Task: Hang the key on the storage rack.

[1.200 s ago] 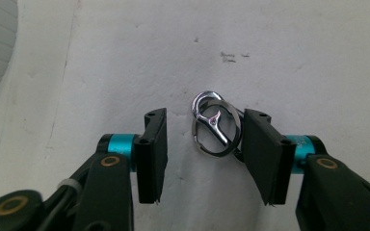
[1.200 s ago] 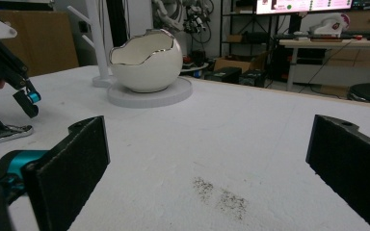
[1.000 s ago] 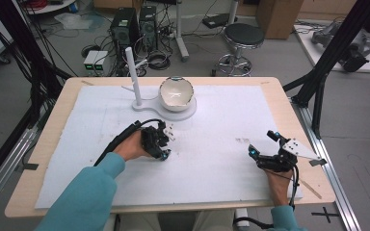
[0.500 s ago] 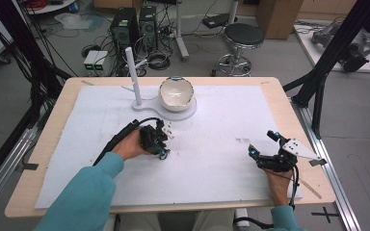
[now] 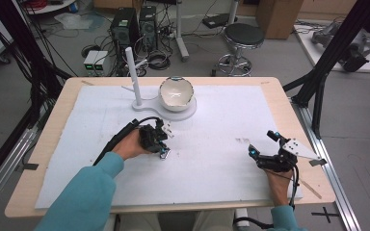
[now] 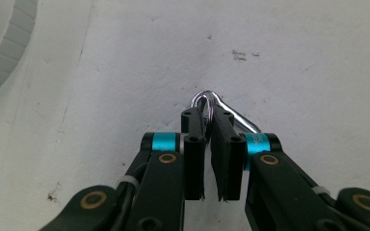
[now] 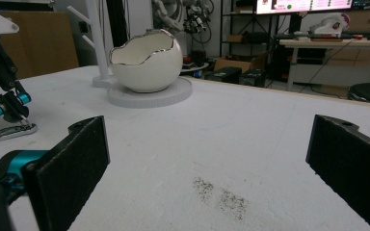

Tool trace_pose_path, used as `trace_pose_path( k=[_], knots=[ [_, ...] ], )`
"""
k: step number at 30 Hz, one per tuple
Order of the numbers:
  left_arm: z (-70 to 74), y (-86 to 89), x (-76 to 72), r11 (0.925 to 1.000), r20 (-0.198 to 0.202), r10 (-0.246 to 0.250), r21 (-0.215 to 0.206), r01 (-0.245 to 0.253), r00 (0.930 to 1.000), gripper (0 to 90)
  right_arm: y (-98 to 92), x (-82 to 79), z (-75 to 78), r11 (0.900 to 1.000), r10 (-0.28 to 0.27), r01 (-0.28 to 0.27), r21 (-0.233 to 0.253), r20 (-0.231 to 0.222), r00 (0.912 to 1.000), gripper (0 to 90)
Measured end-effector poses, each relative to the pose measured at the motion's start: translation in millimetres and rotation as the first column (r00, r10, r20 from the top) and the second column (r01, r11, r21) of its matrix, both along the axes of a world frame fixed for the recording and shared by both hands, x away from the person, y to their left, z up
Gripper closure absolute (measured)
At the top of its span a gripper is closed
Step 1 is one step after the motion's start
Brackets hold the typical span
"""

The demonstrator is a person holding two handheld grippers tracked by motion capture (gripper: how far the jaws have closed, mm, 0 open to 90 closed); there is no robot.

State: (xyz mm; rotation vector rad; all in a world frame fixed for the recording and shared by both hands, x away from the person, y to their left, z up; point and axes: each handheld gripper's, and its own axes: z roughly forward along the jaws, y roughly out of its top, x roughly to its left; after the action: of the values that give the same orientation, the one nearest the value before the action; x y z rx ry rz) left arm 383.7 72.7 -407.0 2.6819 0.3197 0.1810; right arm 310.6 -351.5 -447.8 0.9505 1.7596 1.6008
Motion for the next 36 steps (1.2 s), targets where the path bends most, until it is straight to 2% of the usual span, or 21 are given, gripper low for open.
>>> trace_pose_path(
  k=[4, 9, 27, 36],
  knots=[
    [0.6, -0.4, 0.5, 0.9999, -0.004, 0.006, -0.011, -0.006, 1.0, 83.4, 0.0, 0.0, 0.0, 1.0, 0.0, 0.0, 0.0, 0.0, 1.0, 0.6],
    [1.7, -0.2, 0.7, 0.9998, 0.002, 0.018, -0.003, -0.018, 0.9998, 87.2, -0.5, 0.3, -0.1, 1.0, 0.001, -0.001, -0.005, 0.004, 1.0, 0.6],
    [2.7, 2.4, 2.3, 0.9989, -0.047, 0.044, -0.016, -0.045, 0.9979, 88.2, -0.1, 0.0, 0.0, 1.0, 0.0, 0.0, 0.0, 0.0, 1.0, 0.6],
    [6.9, 9.3, 6.2, 0.9921, -0.073, 0.082, -0.089, -0.088, 0.994, 88.5, -0.7, 0.3, 0.0, 1.0, 0.0, 0.0, -0.003, 0.001, 1.0, 0.6]
  ],
)
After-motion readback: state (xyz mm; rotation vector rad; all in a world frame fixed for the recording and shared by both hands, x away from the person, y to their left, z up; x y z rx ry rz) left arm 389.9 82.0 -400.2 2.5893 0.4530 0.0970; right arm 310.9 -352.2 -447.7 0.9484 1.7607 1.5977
